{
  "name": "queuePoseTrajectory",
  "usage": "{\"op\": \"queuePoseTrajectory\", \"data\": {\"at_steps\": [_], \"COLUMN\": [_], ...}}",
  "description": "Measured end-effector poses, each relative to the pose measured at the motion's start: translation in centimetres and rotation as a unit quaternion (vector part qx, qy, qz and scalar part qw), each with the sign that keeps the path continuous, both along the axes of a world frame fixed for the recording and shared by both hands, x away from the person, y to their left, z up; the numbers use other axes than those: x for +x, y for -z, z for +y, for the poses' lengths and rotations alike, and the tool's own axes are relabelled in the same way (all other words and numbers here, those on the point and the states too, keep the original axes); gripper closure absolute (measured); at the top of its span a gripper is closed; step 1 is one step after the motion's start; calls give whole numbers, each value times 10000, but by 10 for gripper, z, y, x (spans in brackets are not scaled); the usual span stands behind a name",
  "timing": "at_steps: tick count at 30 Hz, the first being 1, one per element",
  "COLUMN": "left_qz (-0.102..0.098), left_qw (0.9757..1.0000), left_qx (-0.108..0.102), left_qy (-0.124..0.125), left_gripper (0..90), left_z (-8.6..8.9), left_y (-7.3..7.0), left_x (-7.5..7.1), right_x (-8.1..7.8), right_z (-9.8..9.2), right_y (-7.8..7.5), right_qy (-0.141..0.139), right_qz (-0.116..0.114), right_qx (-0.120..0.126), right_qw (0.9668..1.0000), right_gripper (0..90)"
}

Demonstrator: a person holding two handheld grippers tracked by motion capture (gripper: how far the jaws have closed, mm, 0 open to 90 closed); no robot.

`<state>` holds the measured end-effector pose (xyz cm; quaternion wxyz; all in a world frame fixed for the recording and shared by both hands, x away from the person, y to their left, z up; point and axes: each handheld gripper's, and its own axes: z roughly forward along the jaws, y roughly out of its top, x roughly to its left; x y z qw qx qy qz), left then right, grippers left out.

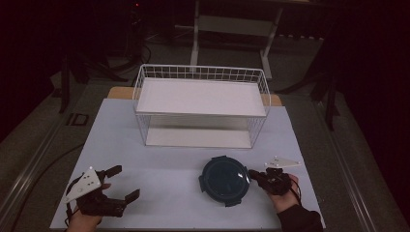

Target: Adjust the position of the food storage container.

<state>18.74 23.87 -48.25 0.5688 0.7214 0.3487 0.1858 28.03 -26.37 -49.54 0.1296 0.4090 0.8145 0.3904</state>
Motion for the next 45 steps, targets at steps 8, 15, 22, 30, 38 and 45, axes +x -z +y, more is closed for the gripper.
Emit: {"op": "queuePoseTrajectory", "data": {"at_steps": [8,15,22,30,38,45], "left_qz": [16,26,36,94,140,163], "left_qw": [10000,9999,9999,9996,9994,9993], "left_qx": [38,51,58,124,115,121], "left_qy": [74,116,143,230,287,325], "left_gripper": [0,0,0,0,0,0], "left_z": [-2,-3,-3,-8,-9,-11], "left_y": [1,1,1,3,4,4], "left_x": [0,0,0,1,2,2], "right_x": [-2,-3,-6,-4,-4,-4], "right_z": [12,21,22,35,53,64], "right_y": [1,1,-3,-2,-1,0], "right_qy": [-224,-438,-428,-526,-775,-915], "right_qz": [101,184,116,85,144,174], "right_qx": [109,257,278,230,304,372], "right_qw": [9996,9985,9986,9983,9964,9950], "right_gripper": [900,900,900,900,900,900]}}
